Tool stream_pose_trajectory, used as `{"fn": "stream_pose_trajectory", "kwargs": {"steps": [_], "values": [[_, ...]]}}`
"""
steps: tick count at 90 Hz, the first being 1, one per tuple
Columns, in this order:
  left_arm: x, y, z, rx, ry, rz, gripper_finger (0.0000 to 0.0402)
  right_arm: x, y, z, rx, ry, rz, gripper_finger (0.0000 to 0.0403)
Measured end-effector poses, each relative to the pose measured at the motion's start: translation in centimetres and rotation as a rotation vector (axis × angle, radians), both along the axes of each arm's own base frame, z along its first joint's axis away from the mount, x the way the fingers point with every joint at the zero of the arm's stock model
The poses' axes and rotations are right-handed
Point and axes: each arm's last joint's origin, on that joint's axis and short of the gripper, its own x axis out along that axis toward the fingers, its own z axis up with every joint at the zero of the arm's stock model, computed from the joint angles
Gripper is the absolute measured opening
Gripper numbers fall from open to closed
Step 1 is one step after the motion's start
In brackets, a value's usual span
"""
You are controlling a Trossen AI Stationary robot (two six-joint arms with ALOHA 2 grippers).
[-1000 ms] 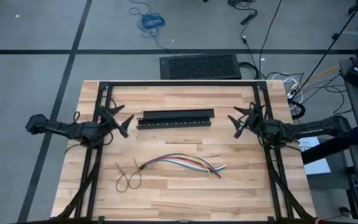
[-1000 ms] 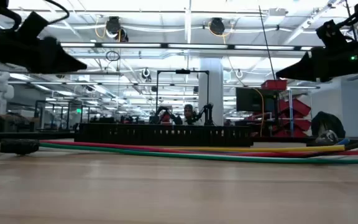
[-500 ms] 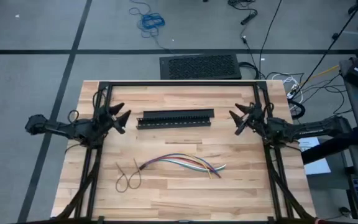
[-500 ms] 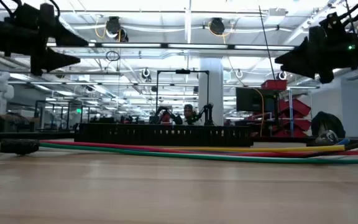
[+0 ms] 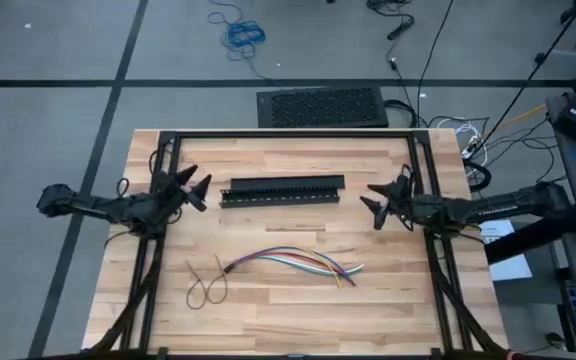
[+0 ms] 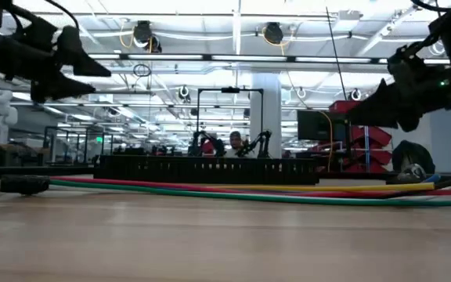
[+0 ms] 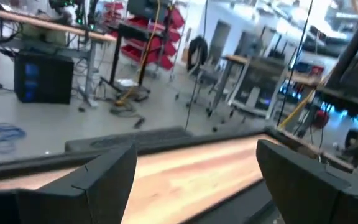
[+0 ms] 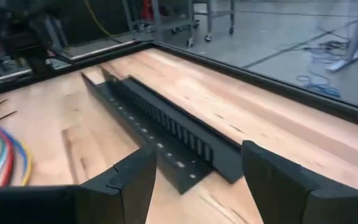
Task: Ziptie cables
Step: Wrap the cables together using a zip tie
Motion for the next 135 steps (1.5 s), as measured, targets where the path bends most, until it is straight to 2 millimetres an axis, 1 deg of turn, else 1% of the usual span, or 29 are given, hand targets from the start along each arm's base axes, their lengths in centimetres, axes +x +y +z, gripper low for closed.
{"fn": "stream_pose_trajectory", "kwargs": {"steps": [19, 29, 37, 46, 55, 67, 72, 78, 82, 88, 97, 100, 109, 117, 126, 135], "values": [[-0.1, 0.2, -0.1, 0.027, 0.039, 0.078, 0.0327, 0.0, -0.3, 0.2, 0.025, -0.041, -0.059, 0.0224], [-0.3, 0.3, -0.2, 0.038, 0.061, 0.125, 0.0327, 0.0, -0.5, 0.1, 0.011, -0.026, -0.059, 0.0224], [-0.3, 0.4, -0.3, 0.027, 0.055, 0.152, 0.0327, 0.2, -0.8, 0.2, 0.054, -0.046, -0.053, 0.0224], [-0.4, 0.5, -0.3, -0.011, 0.001, 0.200, 0.0327, 0.7, -1.1, 0.8, 0.087, -0.045, -0.017, 0.0224], [-0.4, 0.6, -0.3, -0.038, -0.037, 0.208, 0.0327, 1.2, -1.4, 1.6, 0.072, -0.032, -0.015, 0.0224], [-0.4, 0.8, -0.4, -0.037, -0.016, 0.189, 0.0327, 1.8, -1.6, 2.5, 0.053, -0.017, 0.008, 0.0224], [-0.2, 0.9, -0.5, -0.046, -0.015, 0.126, 0.0326, 2.2, -1.6, 2.7, 0.057, -0.004, 0.054, 0.0224], [0.2, 0.7, -0.1, -0.078, -0.070, -0.035, 0.0317, 2.9, -1.5, 2.9, 0.086, 0.022, 0.109, 0.0224], [0.5, 0.5, 0.3, -0.104, -0.115, -0.160, 0.0306, 3.4, -1.5, 3.0, 0.119, 0.045, 0.135, 0.0224], [1.2, 0.0, 0.8, -0.156, -0.112, -0.305, 0.0282, 4.4, -1.3, 3.2, 0.165, 0.071, 0.179, 0.0224], [2.4, -0.9, 0.3, -0.260, 0.046, -0.445, 0.0239, 6.2, -0.7, 3.9, 0.189, 0.104, 0.232, 0.0224], [2.9, -1.3, 0.4, -0.300, 0.091, -0.490, 0.0226, 6.9, -0.4, 4.2, 0.189, 0.112, 0.247, 0.0224], [4.4, -2.6, 0.4, -0.405, 0.254, -0.584, 0.0200, 9.1, 0.4, 4.8, 0.181, 0.160, 0.291, 0.0224], [5.7, -4.0, 0.5, -0.465, 0.381, -0.637, 0.0193, 10.7, 0.8, 5.0, 0.163, 0.219, 0.288, 0.0224], [7.2, -5.7, 1.3, -0.484, 0.454, -0.709, 0.0191, 12.3, 1.2, 5.2, 0.133, 0.241, 0.294, 0.0224], [8.1, -7.3, 2.3, -0.533, 0.531, -0.739, 0.0191, 14.0, 2.1, 5.4, 0.138, 0.253, 0.386, 0.0224]]}}
